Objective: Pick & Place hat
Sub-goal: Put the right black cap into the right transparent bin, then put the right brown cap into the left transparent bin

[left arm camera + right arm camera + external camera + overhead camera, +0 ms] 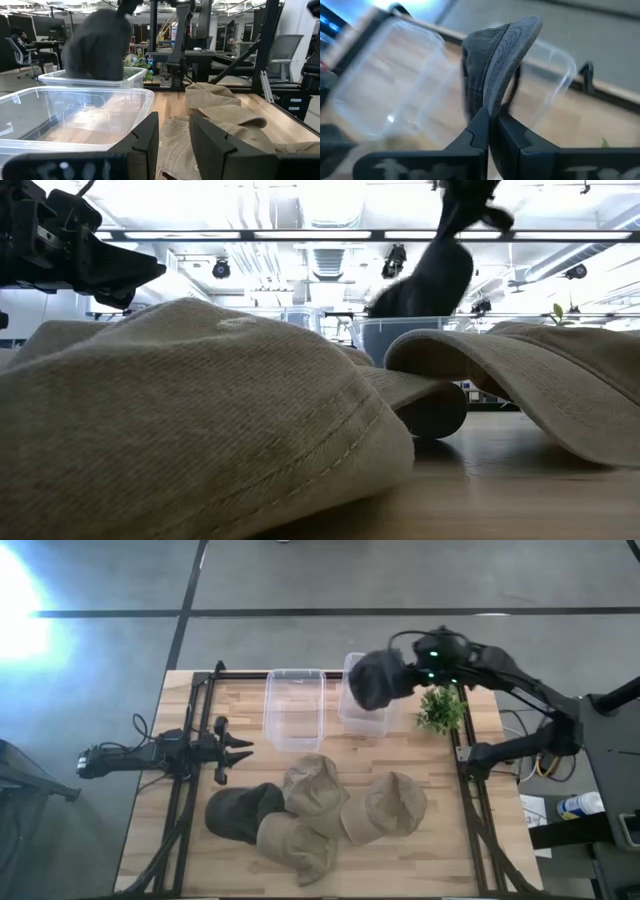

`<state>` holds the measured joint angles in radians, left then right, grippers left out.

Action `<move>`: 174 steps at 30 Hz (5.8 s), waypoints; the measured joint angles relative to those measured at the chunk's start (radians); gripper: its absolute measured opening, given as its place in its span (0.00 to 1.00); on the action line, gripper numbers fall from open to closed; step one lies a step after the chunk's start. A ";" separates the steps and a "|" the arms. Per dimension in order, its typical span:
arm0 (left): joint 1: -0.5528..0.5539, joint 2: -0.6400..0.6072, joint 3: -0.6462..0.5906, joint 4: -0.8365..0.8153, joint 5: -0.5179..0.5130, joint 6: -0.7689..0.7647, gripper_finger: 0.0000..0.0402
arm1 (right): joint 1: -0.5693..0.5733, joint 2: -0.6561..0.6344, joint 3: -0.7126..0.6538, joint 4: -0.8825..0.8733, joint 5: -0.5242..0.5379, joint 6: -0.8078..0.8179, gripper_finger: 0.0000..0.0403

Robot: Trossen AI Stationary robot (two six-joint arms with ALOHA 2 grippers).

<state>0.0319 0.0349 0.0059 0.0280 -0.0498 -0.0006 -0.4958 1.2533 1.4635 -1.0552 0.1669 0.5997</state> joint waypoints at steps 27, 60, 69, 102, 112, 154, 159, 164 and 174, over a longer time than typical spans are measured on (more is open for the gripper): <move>0.000 0.000 0.000 0.000 0.001 0.000 0.26 | -0.122 0.182 -0.162 0.115 -0.134 0.027 0.28; -0.001 0.001 0.007 0.107 0.017 -0.236 0.26 | 0.496 0.166 -0.100 -0.116 -0.297 -0.099 0.34; 0.000 0.001 0.008 0.368 -0.039 -0.979 0.26 | 0.583 0.259 -0.100 -0.113 -0.340 0.042 0.34; -0.454 0.829 0.584 -0.278 -0.190 -0.944 0.08 | 0.675 0.325 -0.449 0.355 -0.494 0.424 0.33; -0.681 1.168 0.756 -0.235 -0.442 -1.057 0.05 | 0.672 0.318 -0.473 0.447 -0.476 0.382 0.33; -0.556 2.128 1.545 -0.344 -0.747 0.043 0.40 | 0.635 0.319 -0.603 0.558 -0.524 0.209 0.32; -0.543 2.137 1.545 -0.270 -0.878 0.072 0.38 | 0.635 0.319 -0.603 0.605 -0.572 0.209 0.32; -0.529 2.128 1.562 -0.212 -0.874 0.148 0.35 | 0.635 0.318 -0.603 0.634 -0.595 0.209 0.32; -0.522 2.127 1.680 -0.307 -0.753 0.159 0.07 | 0.633 0.290 -0.603 0.672 -0.587 0.205 0.32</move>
<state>-0.4900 2.1620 1.6860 -0.2789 -0.8031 0.1587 0.1376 1.5429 0.8600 -0.3834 -0.4202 0.8042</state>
